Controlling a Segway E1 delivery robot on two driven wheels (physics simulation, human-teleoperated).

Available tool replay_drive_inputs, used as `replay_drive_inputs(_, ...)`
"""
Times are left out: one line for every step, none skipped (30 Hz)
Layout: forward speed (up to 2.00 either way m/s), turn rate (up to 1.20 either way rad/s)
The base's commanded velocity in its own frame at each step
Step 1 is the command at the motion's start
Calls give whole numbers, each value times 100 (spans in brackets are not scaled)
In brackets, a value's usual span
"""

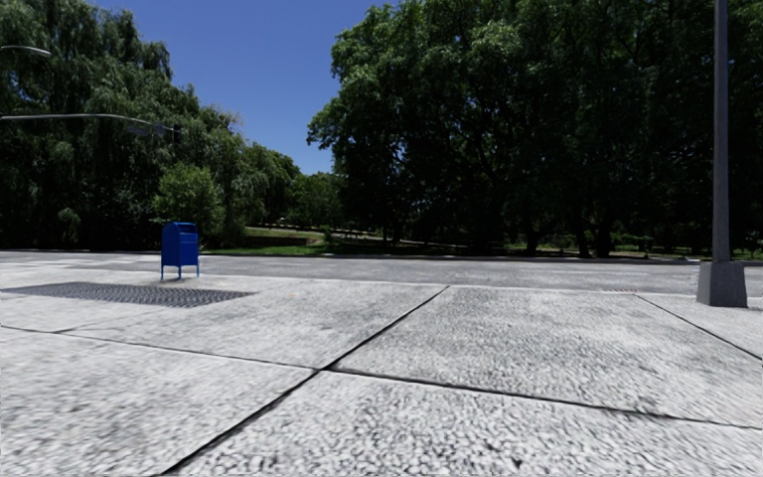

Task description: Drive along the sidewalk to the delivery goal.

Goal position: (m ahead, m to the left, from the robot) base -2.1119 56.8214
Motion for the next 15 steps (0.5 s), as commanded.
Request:
replay_drive_inputs(200, 78)
replay_drive_inputs(200, 81)
replay_drive_inputs(200, 82)
replay_drive_inputs(200, 82)
replay_drive_inputs(200, 83)
replay_drive_inputs(200, 83)
replay_drive_inputs(200, 83)
replay_drive_inputs(200, 83)
replay_drive_inputs(200, 83)
replay_drive_inputs(200, 83)
replay_drive_inputs(200, 83)
replay_drive_inputs(200, 80)
replay_drive_inputs(200, 71)
replay_drive_inputs(200, 71)
replay_drive_inputs(200, 60)
